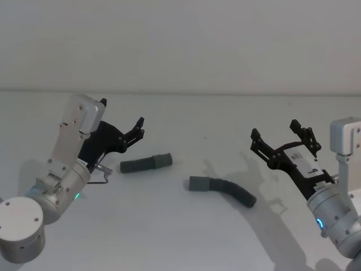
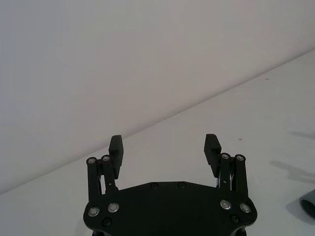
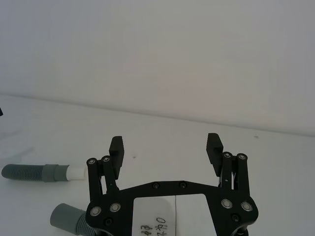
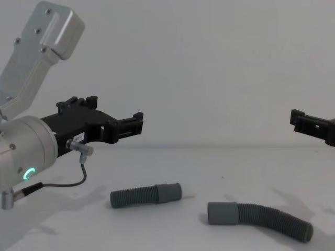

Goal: Use both hands to pick up one end of the pipe from the table, align the ends, and insert them.

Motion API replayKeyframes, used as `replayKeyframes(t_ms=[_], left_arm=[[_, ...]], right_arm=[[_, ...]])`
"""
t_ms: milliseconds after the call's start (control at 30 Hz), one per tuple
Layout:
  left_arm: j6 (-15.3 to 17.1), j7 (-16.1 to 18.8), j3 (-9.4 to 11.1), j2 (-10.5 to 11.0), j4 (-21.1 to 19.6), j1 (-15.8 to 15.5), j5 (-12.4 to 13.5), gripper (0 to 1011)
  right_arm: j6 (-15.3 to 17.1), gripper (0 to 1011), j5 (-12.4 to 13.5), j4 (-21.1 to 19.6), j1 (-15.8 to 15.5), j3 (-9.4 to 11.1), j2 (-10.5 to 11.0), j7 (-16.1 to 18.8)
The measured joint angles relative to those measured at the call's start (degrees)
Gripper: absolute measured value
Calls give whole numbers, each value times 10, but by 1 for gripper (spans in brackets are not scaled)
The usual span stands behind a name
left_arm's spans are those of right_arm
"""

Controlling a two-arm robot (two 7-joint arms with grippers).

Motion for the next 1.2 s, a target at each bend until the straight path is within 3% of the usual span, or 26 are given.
replayKeyframes(t_ms=[1200], left_arm=[[0, 0, 0, 0, 0, 0, 0, 1001]], right_arm=[[0, 1001, 0, 0, 0, 0, 0, 0]])
